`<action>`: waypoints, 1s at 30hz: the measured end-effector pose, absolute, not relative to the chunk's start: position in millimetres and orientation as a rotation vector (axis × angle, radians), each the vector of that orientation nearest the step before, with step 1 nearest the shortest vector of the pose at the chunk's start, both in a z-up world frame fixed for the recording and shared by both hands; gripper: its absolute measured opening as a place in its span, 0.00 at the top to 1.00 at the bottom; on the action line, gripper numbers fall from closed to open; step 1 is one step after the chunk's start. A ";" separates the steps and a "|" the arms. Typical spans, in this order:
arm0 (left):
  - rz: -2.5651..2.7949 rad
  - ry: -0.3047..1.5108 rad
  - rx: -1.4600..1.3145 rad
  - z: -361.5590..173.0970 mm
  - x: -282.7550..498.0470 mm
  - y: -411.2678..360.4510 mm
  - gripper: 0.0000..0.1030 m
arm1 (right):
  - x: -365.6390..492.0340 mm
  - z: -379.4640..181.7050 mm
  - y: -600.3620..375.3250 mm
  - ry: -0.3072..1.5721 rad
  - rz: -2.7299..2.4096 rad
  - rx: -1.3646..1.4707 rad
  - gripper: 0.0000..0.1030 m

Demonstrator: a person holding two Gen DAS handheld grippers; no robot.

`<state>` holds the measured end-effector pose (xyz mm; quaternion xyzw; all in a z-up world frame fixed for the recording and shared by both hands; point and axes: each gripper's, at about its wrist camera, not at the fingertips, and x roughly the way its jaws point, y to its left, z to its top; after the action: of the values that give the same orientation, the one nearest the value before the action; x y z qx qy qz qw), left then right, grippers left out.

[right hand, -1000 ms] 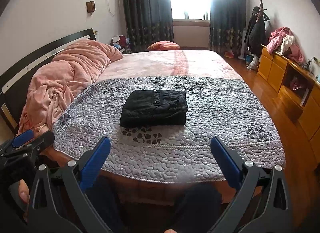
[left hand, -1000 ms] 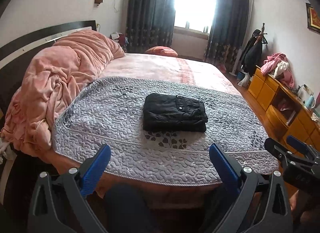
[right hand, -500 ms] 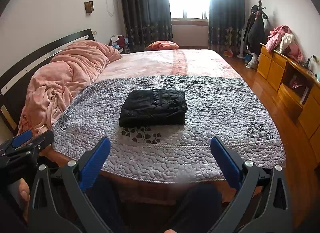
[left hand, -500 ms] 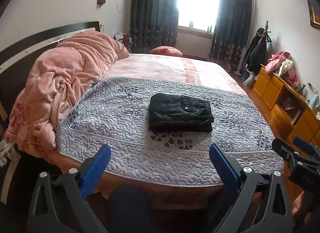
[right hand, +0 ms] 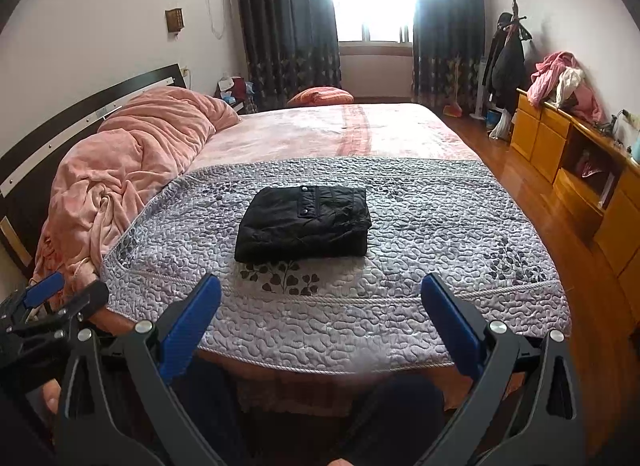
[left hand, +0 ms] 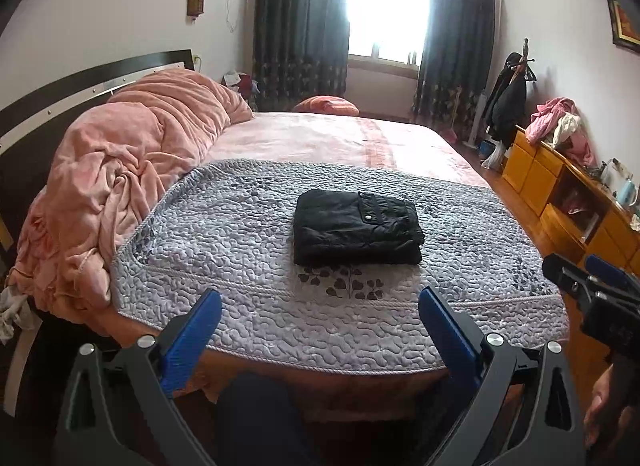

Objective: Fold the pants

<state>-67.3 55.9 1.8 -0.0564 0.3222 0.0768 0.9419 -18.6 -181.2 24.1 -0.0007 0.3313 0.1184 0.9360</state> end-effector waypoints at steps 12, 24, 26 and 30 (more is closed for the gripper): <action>0.153 0.664 -0.115 -0.6 -66.5 55.8 0.04 | -16.2 27.5 -181.0 0.672 0.236 -0.001 0.03; 0.160 0.661 -0.115 1.3 -66.6 58.5 0.04 | -17.0 24.4 -179.0 0.676 0.236 -0.005 0.03; 0.160 0.660 -0.114 1.3 -66.7 58.4 0.04 | -16.6 24.3 -179.2 0.677 0.236 -0.003 0.03; 0.157 0.665 -0.120 1.1 -67.0 60.4 0.04 | -17.0 23.2 -178.9 0.677 0.237 -0.005 0.03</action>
<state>-67.0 60.4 1.1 -0.0588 0.3259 0.0767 0.9404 -17.0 -178.9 23.2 -0.0026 0.3313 0.1160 0.9364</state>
